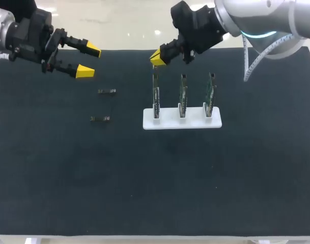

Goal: Pick up the optical module with the left hand, and insert it into the network port with the right hand.

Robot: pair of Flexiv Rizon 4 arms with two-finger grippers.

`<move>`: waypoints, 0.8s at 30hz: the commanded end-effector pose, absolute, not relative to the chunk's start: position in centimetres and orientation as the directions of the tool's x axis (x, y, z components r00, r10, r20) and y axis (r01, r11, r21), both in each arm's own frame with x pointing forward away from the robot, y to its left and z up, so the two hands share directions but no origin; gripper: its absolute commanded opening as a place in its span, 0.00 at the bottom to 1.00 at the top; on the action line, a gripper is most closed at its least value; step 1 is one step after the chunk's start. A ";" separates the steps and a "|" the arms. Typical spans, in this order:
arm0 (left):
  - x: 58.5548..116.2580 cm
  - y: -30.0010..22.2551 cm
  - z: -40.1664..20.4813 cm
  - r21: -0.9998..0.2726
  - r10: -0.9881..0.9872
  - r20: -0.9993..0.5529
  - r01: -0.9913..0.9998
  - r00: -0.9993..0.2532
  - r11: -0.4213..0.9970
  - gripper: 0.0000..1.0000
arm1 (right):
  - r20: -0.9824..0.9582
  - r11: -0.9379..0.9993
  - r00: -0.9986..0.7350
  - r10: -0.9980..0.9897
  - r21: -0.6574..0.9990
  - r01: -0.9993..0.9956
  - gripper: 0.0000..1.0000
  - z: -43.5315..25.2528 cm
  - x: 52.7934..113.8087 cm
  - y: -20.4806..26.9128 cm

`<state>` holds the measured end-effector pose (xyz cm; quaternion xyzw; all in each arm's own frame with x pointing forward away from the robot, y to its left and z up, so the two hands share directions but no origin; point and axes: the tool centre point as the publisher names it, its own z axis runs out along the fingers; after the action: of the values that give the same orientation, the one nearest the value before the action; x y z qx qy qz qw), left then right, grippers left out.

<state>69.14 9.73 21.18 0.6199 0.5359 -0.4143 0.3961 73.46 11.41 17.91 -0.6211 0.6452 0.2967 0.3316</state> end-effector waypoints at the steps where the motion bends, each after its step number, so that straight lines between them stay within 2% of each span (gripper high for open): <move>1: 69.2 9.7 21.2 0.046 0.339 -0.937 0.993 0.082 -0.112 1.00 | -0.792 0.057 -0.011 -0.610 -0.030 -0.998 0.00 17.9 73.3 11.5; 24: 69.2 9.7 21.2 0.046 0.339 -0.937 0.993 0.082 -0.112 1.00 | -0.769 0.039 0.001 -0.639 -0.034 -0.999 0.00 15.2 73.6 11.6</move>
<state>69.14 9.73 21.18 0.6199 0.5359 -0.4143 0.3961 73.39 11.34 15.54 -0.6328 0.6474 0.2834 0.3164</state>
